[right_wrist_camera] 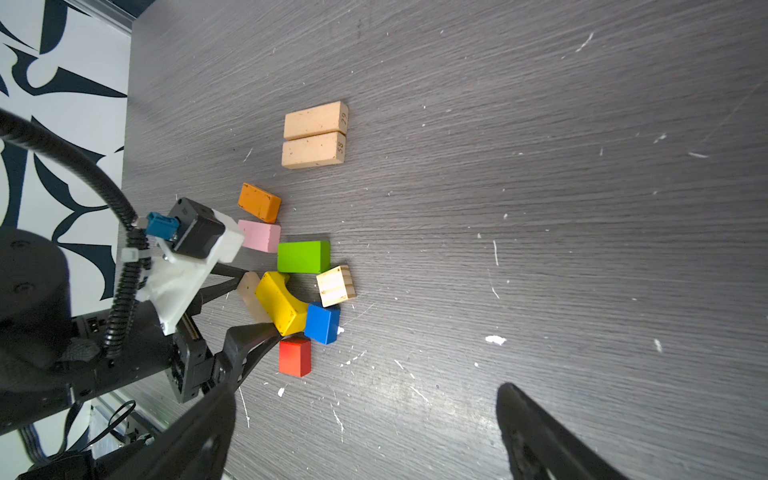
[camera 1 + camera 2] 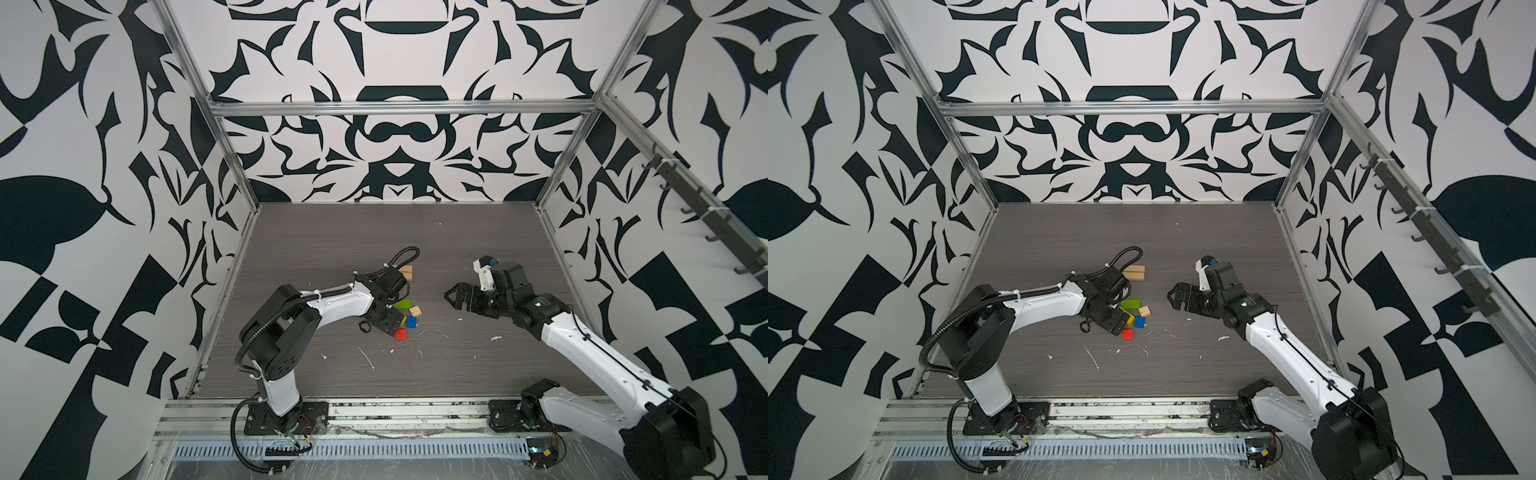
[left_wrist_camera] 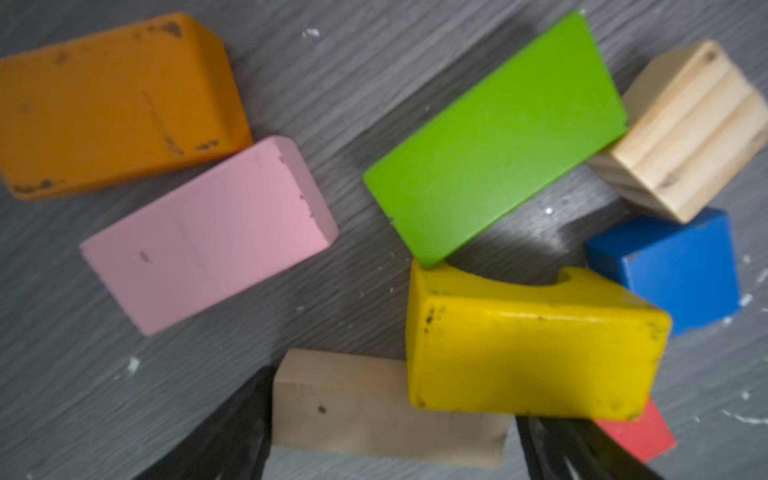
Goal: Build the wood block tower
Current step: 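Lower the left gripper onto the plain wooden block nearest the robot, then close the left gripper on the plain wooden block and lift it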
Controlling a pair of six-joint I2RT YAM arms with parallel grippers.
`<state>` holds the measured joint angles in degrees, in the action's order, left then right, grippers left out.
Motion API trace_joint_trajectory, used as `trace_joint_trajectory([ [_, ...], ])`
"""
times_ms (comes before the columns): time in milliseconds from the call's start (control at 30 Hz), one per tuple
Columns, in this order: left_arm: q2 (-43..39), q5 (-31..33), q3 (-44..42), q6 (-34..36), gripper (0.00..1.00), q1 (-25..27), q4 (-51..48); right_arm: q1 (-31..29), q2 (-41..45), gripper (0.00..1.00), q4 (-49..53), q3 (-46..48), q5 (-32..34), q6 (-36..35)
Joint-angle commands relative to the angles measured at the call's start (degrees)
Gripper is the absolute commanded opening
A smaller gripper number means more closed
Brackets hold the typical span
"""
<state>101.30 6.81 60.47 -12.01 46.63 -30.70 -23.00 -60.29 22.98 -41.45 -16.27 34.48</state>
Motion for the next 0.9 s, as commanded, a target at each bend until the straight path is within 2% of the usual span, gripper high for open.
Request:
trace_joint_trajectory([
  [0, 1.4, 0.6, 0.8, -1.5, 0.9, 0.2, -2.8, -0.2, 1.2, 1.0, 0.0, -1.6, 0.5, -0.6],
  [233, 0.1, 1.6, -0.2, -3.3, 0.86, 0.3, -3.0, -0.2, 0.4, 1.0, -0.4, -1.6, 0.1, -0.3],
  [300, -0.2, 1.7, -0.3, -4.3, 0.77, 0.3, -3.1, -0.2, 0.4, 1.0, -0.5, -1.5, 0.2, -0.4],
  [400, -0.6, 2.3, -0.3, -5.9, 0.71, 0.7, -3.2, -0.2, 0.4, 1.0, -0.6, -1.4, 0.2, -0.2],
  [767, -3.0, 3.7, -2.1, -12.5, 0.54, 1.3, -3.5, -0.2, 0.7, 1.0, -0.7, -1.0, 0.5, 1.0],
  [867, -4.9, 2.5, -4.0, -15.2, 0.54, 1.3, -2.5, -0.2, 0.8, 1.0, -1.3, -0.8, 0.4, 1.5],
])
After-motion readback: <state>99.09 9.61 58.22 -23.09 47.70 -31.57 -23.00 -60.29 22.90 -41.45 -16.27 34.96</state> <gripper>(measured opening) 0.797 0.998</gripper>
